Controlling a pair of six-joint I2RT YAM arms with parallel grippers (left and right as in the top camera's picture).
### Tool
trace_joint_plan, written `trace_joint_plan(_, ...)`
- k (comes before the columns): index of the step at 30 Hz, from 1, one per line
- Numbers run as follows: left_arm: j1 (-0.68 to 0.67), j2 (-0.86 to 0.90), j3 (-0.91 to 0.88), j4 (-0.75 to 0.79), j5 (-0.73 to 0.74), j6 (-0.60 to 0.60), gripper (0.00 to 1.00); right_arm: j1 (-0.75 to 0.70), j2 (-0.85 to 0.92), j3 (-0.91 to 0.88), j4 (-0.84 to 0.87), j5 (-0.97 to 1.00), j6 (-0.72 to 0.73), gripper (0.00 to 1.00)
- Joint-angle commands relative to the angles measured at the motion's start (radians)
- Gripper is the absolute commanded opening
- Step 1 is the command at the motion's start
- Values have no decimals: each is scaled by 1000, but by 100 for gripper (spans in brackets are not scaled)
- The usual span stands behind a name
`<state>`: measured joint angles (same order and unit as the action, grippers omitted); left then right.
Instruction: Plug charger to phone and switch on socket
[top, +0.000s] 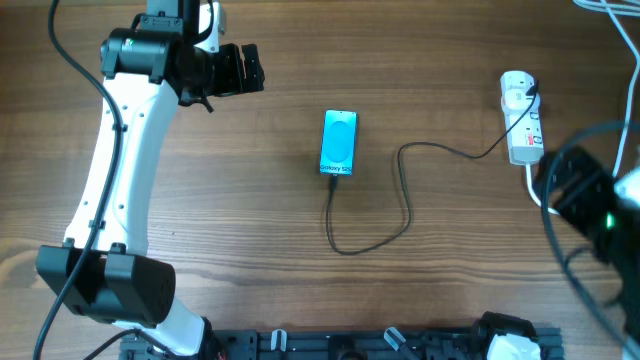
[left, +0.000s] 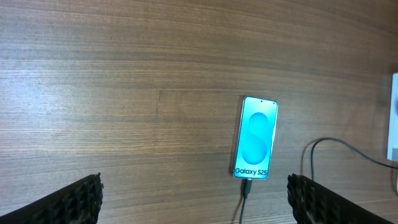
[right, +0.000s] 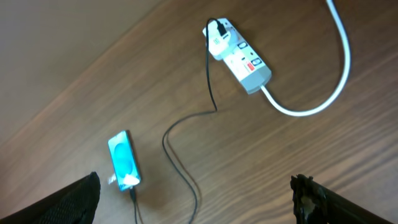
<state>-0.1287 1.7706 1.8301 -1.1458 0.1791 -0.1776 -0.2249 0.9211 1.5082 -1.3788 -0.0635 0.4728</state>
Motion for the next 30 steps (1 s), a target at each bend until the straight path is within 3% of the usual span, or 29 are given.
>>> trace_joint_plan(1,2,2,9,1,-13,5,100,5,-68,1,-59,-5,-14,100)
trace_joint_plan(5,2,2,9,0,-13,5,100,5,-72,-9,-159,-5,-12,100)
trace_joint_plan(20,2,2,9,1,-13,5,100,5,-69,-11,-160,-5,-3,100)
trace_joint_plan(25,2,2,9,1,-13,5,100,5,-118,-14,-143,-32,-192,100)
trace_joint_plan(30,2,2,9,0,-13,5,100,5,-325,-230,103,-279,-405,100)
